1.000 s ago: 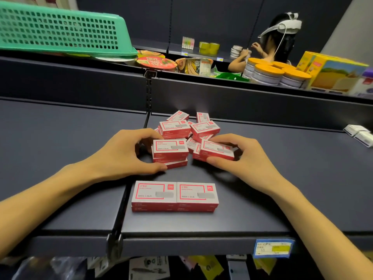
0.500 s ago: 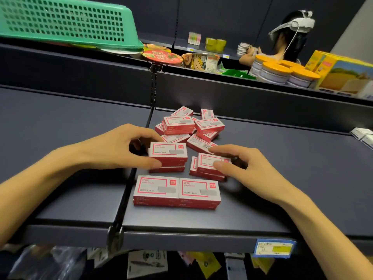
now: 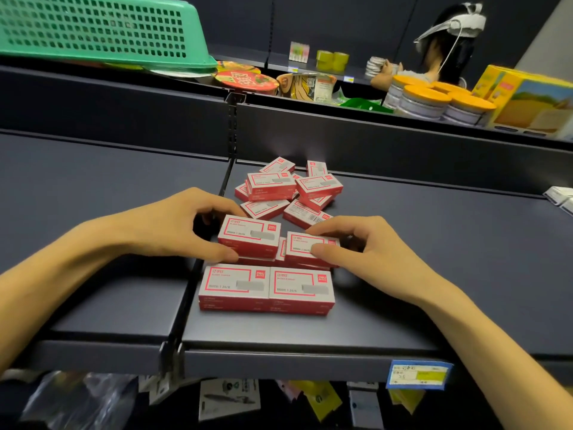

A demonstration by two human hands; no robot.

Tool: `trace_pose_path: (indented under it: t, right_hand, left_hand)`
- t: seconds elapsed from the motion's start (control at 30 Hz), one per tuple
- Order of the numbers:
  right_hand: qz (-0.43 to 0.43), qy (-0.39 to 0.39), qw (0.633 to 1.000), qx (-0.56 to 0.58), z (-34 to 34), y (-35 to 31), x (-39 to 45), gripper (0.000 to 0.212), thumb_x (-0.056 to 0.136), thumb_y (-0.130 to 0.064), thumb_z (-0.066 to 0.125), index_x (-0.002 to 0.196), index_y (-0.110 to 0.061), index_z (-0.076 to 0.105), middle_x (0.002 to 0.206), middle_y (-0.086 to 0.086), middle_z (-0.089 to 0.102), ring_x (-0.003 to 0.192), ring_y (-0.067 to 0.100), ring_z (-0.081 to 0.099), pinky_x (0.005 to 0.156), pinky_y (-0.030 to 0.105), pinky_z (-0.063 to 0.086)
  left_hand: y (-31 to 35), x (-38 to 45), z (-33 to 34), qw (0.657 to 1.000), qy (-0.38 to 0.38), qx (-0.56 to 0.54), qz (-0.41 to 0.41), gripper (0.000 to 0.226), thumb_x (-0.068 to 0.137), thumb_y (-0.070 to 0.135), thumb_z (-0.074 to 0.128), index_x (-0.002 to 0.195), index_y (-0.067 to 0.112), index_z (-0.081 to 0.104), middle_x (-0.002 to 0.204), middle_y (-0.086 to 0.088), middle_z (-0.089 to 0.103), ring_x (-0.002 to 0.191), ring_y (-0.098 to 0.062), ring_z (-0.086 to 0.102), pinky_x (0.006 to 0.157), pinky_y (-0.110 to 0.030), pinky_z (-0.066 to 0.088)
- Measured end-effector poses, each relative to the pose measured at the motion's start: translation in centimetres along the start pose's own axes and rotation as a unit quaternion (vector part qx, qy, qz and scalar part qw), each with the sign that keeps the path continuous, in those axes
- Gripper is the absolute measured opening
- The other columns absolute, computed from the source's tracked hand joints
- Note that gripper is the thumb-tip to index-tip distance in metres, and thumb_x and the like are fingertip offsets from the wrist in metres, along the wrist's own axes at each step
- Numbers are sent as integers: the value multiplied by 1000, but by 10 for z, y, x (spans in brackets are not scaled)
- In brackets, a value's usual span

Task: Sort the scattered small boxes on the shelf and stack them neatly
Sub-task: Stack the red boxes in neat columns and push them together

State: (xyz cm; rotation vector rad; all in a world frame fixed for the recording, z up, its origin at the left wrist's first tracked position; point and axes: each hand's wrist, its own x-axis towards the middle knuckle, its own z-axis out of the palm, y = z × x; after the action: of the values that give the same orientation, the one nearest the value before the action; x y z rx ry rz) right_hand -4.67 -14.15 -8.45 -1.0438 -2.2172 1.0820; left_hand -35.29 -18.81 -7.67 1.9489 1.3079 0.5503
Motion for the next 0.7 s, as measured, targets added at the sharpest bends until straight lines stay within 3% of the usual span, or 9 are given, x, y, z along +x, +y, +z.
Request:
trace_pose_path:
  t: [0.1,0.3,0.57,0.7]
  right_hand:
    - [0,-1,1000,10,1,1,1,25,93,-30,66,118,-26,71,107,-17,72,105,0,66,77,18,56]
    - [6,-5,1000,23,3,0,-1,22,93,-28,66,115,-27,73,105,-16,73,103,1,67,75,18,56]
    - [13,0,999,31,11,-4,2,19,91,-28,70,109,-24,75,100,-13,74,97,3,70,73,18,56]
    - [25,10,999,39,15,-8,0,17,89,-29,73,105,-23,76,97,-13,75,93,3,71,71,19,57]
  left_hand:
    - [0,-1,-2,999,-2,-43,-10,26,89,47,71,112,35,72,113,10,74,109,-15,70,91,-32,59]
    - [0,-6,-2,999,1,-43,-14,47,81,60,60,112,29,76,113,6,75,109,-19,71,93,-43,56]
    - [2,-12,4,999,10,-32,-13,40,76,67,59,103,41,74,108,12,76,104,-14,72,84,-28,60]
    - [8,-10,10,999,33,2,-29,43,79,67,61,102,32,73,102,16,76,98,-10,73,81,-28,61]
